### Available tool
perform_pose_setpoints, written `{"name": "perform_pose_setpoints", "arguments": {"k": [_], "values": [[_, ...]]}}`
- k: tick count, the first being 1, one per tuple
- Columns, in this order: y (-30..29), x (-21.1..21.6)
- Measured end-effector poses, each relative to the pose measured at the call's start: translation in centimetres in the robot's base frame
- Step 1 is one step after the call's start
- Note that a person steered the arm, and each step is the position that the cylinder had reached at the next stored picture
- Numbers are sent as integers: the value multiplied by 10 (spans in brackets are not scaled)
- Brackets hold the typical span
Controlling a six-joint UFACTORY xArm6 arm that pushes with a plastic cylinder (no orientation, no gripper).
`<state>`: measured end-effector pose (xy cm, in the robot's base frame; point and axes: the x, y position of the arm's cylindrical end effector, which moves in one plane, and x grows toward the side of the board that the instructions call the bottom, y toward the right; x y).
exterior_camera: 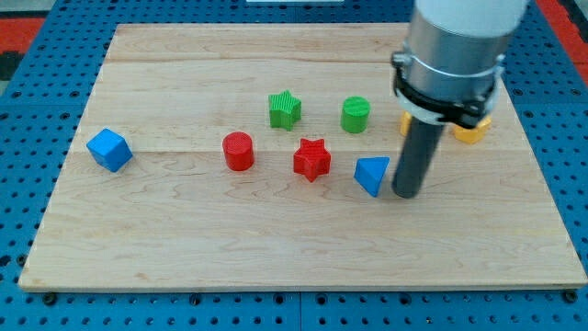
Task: Push the blue triangle diagonally right below the green circle
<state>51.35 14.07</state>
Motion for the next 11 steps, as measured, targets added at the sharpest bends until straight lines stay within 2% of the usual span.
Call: {"name": "perform_pose_setpoints", "arguments": {"k": [1, 2, 3, 4, 5, 6, 7, 8, 9, 10, 11], "values": [[29, 29], [-35, 35], [-44, 16], [-18, -1], [-23, 5], [-47, 25], [-73, 3], [-30, -10], [-32, 11], [-91, 38], [-170, 29]]}}
